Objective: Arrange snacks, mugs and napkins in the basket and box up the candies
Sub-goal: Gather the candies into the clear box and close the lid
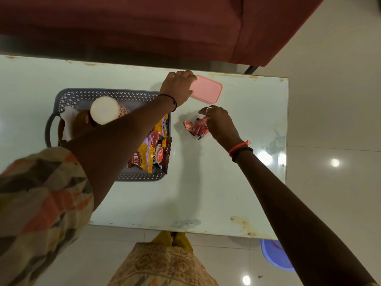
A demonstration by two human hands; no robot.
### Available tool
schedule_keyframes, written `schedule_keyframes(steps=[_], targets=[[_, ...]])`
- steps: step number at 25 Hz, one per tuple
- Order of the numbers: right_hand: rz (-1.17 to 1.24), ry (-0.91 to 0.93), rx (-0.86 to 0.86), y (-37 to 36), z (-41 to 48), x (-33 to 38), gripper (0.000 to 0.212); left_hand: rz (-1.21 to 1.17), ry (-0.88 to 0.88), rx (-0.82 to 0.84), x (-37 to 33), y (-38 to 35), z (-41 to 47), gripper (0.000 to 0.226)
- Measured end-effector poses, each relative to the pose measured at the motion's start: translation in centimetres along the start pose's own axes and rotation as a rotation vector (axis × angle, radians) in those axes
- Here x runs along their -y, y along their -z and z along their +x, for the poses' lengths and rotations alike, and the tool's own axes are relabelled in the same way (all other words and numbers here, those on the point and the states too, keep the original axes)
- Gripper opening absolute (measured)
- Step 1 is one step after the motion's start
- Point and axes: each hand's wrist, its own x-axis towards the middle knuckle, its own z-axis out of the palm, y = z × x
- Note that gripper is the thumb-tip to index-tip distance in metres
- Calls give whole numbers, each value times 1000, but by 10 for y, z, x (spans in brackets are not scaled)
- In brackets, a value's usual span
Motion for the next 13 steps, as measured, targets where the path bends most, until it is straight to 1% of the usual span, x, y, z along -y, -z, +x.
schedule_keyframes(steps=[2, 5, 8, 10, 13], targets=[[2, 3, -35, 0, 1, -2, 42, 38, -53, 94, -1, -10, 8, 65], [163, -60, -169, 5, 6, -7, 32, 96, -105, 172, -4, -24, 24, 84], [178, -93, -286, 12, 8, -16, 30, 91, -136, 211, -6, -28, 42, 90], [186, -117, -311, 16, 10, -23, 31, 43, -137, 241, -7, -24, 52, 90], [233, -147, -340, 20, 11, -27, 31, 82, -141, 195, -11, -19, 56, 89]])
